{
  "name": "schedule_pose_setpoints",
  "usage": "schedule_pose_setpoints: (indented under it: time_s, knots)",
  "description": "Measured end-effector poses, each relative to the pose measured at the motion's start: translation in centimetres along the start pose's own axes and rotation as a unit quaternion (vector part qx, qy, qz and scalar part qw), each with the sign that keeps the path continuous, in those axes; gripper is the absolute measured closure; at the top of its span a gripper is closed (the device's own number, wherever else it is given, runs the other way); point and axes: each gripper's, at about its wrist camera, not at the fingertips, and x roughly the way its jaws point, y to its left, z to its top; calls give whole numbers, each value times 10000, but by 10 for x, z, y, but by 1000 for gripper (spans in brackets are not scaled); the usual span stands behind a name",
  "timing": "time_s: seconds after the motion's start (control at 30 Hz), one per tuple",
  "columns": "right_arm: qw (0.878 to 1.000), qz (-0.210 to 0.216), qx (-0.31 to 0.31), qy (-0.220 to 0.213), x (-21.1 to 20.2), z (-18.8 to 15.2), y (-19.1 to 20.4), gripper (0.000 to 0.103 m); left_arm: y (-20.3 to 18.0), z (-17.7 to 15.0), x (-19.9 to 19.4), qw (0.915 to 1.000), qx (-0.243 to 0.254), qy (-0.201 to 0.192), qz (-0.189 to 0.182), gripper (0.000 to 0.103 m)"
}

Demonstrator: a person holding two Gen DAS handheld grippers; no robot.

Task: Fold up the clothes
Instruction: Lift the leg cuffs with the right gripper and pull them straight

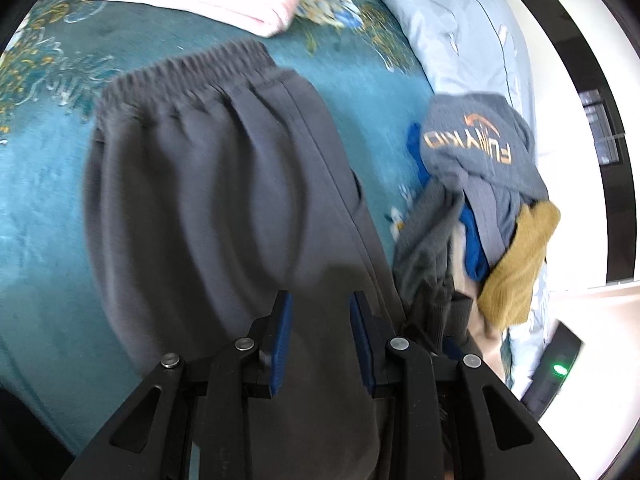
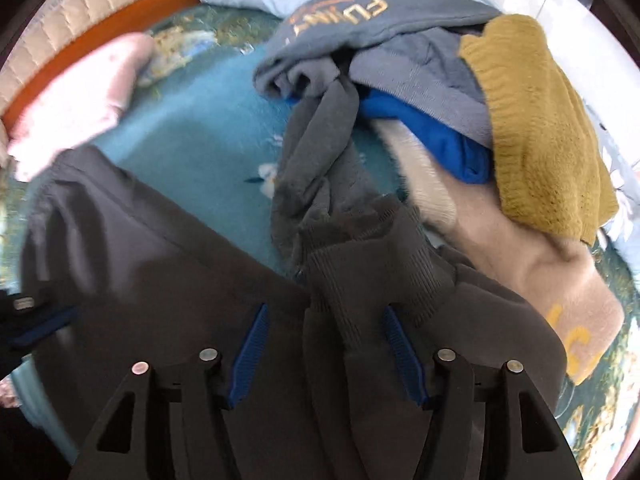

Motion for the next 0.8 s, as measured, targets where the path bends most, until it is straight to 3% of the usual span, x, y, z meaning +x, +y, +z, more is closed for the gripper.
schedule_pose_setpoints:
  time_s: [0.1, 0.2, 0.3, 0.37, 0.6, 0.8]
  knots:
    - [9979, -564, -263, 204, 18, 5, 17, 36, 6, 3, -1, 9999, -163, -19, -6, 73]
    - [9945, -859, -542, 242, 21, 2, 26, 40, 9, 3, -1, 9997, -258, 30, -9, 73]
    - [9934, -983, -537, 236, 15, -5, 18, 71, 12, 3, -3, 9995, -313, 34, -17, 73]
    - [9950, -896, -378, 223, 7, -10, 7, 80, 10, 2, -3, 9994, -355, -12, 40, 73]
    - [9933, -372, 790, -753, -83, -40, -51, 82, 9, -3, -10, 9992, -393, -14, -97, 73]
    - [9859, -165, 199, -1652, -173, -76, -50, 82, 11, -7, -24, 9990, -390, -105, -164, 73]
